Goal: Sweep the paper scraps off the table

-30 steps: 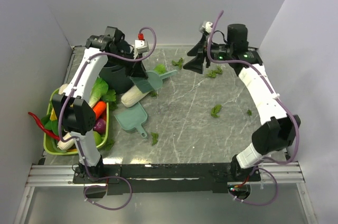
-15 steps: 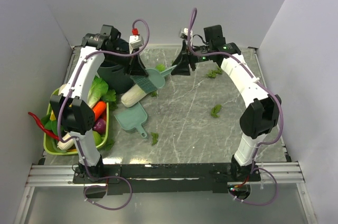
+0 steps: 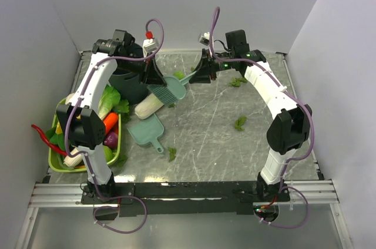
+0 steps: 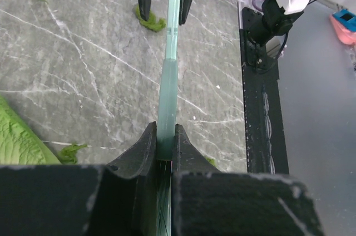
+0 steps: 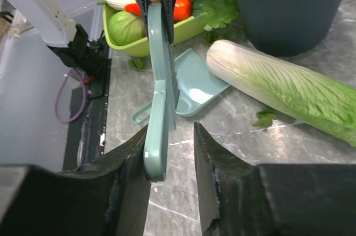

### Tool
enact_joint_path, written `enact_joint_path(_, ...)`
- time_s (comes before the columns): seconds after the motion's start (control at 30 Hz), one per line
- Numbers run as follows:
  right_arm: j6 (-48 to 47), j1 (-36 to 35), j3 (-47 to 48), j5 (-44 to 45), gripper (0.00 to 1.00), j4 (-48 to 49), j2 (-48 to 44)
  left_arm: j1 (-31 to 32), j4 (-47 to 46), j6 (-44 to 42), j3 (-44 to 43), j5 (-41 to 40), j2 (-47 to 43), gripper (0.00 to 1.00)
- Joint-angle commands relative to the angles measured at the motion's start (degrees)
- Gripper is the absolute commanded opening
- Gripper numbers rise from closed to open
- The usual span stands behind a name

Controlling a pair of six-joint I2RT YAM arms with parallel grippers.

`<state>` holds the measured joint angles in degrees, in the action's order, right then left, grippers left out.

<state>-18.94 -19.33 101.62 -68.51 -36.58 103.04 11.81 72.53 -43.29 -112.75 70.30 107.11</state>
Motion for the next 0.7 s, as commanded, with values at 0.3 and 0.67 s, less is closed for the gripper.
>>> enact_joint_path(0.3, 9.71, -1.15, -3.71, -6.28, 0.31, 9.68, -4.87, -0.39, -2.75, 2.77, 0.78, 5.81, -0.5, 0.01)
enact_joint_path(0.67, 13.05, -1.32, -3.19, -7.43, 0.24, 12.23, -4.52, -0.39, -3.36, 3.47, 1.21, 6.07, -0.5, 0.01)
